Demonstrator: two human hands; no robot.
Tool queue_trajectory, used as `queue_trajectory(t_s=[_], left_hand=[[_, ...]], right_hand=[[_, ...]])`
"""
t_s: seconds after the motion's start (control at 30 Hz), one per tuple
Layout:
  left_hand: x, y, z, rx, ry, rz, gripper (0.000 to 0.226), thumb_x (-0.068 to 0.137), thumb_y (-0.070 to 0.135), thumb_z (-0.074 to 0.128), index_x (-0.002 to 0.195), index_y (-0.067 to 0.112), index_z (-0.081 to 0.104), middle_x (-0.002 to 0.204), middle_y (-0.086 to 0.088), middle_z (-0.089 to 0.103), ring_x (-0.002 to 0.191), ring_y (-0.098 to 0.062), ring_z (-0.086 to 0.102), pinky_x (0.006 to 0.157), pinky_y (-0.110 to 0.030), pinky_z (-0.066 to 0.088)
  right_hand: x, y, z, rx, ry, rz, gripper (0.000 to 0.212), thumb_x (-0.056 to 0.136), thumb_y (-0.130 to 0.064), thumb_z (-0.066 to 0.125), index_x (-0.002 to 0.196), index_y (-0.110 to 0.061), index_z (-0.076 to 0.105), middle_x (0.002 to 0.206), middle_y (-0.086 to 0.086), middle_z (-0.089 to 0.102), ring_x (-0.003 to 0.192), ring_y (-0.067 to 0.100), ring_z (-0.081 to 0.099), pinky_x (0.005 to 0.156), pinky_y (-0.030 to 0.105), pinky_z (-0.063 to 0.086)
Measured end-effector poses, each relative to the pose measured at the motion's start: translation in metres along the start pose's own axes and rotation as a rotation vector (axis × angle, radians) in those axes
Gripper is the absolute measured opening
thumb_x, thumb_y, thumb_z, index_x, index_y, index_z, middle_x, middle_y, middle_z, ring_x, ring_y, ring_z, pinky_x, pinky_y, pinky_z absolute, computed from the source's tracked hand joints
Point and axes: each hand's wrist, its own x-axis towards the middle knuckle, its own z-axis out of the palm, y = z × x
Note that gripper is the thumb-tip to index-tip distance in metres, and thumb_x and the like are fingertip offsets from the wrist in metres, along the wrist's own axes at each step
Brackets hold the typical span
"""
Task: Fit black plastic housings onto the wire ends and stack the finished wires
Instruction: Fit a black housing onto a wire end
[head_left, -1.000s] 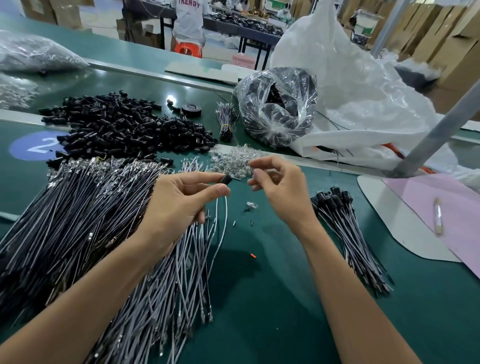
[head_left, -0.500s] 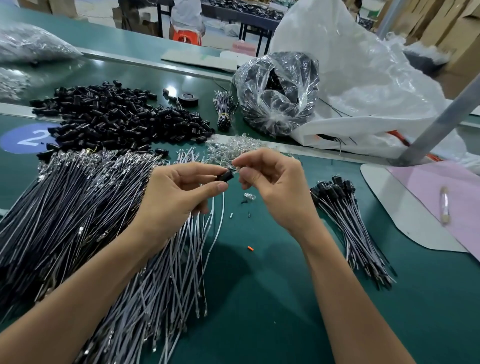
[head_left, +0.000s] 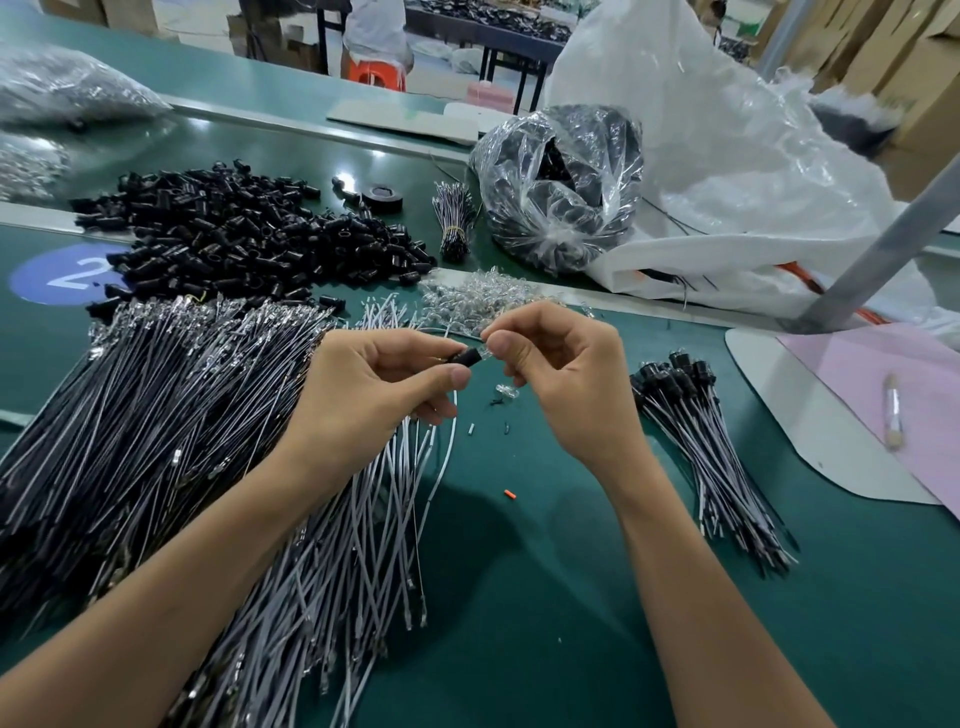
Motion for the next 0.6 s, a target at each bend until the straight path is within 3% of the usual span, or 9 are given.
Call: queue_trajectory(t_s=[0.2,0.47,0.6], left_hand=[[-0.0002,0.0018,0.0008,-0.025,-0.021,0.002,0.021,0.068,0.015,0.076,0.089,0.010,0.076,0.066,-0.008,0.073,0.054,-0.016,0.067,0.056,-0.022,0.056],[-0.0014,0.0014,0.0028,-0.077,-0.011,-0.019,0.027,0.069,0.017,0.075,0.095,0.009,0.073,0.071,-0.010,0.074,0.058,-0.020,0.070,0.056,-0.023,0.057],[-0.0024,0.0001,0.0037,-0.066,-0.031,-0.027,0.022,0.068,0.019,0.075,0.089,0.011,0.073,0.073,-0.010,0.075,0.066,-0.021,0.074,0.059,-0.024,0.059]], right_hand=[[-0.0002,-0.0002,0.0002,0.007,-0.009,-0.026,0.014,0.087,-0.006,0.068,0.084,-0.020,0.070,0.072,-0.011,0.067,0.060,0.007,0.058,0.062,0.023,0.049],[-0.0003,0.0002,-0.0019,0.145,-0.050,0.035,0.016,0.086,0.003,0.068,0.086,-0.012,0.070,0.070,-0.001,0.070,0.060,0.015,0.065,0.059,0.023,0.052],[0.0001,0.0012,-0.0070,0.171,-0.119,0.078,0.019,0.088,0.008,0.062,0.085,-0.009,0.068,0.065,-0.001,0.069,0.059,0.013,0.064,0.059,0.023,0.053]])
